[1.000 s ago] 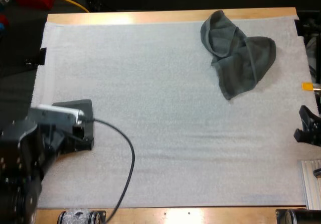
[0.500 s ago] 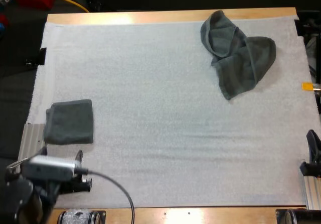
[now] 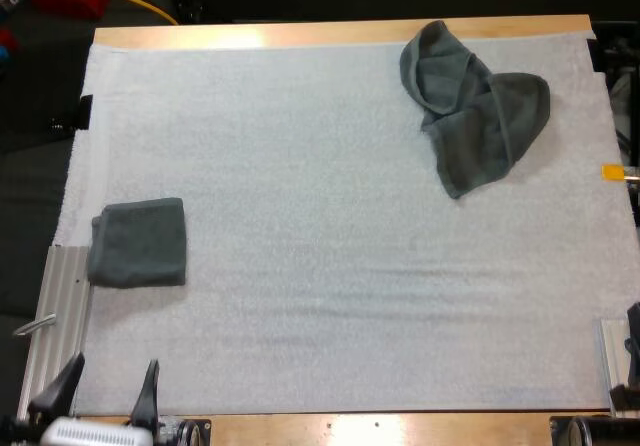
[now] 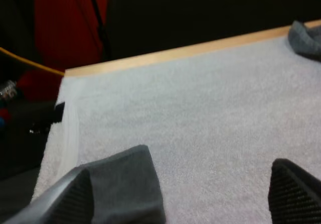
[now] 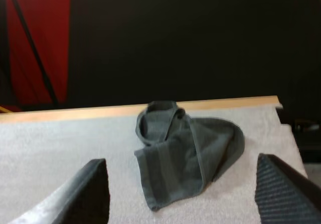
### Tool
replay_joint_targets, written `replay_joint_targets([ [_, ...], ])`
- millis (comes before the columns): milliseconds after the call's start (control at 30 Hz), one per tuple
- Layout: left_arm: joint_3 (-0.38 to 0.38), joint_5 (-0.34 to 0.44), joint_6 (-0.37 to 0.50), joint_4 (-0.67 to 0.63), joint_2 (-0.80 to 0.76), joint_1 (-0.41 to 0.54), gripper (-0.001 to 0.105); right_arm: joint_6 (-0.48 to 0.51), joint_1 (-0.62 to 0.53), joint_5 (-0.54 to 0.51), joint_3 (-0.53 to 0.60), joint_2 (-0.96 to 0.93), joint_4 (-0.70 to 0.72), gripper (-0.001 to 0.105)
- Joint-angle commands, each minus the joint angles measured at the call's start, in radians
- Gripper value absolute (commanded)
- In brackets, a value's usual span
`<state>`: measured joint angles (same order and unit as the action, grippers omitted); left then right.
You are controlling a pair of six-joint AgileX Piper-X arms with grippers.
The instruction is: Pick towel from pile, fold and stack
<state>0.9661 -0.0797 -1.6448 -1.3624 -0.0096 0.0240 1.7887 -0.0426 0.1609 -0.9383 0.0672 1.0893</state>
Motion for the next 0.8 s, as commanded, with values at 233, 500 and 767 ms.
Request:
replay_joint_targets([
  [233, -0.003, -0.01, 0.008, -0.174, -0.147, -0.002, 0.069, -0.062, -0.004, 0.001, 0.057, -0.122, 0.033, 0.061],
  [500, -0.028, -0.016, 0.021, -0.116, -0.146, -0.002, 0.069, -0.017, -0.004, 0.001, 0.066, -0.122, 0.031, 0.061],
  [767, -0.09, -0.091, 0.021, 0.011, -0.146, -0.002, 0.069, -0.028, -0.004, 0.001, 0.139, -0.122, -0.078, 0.061],
])
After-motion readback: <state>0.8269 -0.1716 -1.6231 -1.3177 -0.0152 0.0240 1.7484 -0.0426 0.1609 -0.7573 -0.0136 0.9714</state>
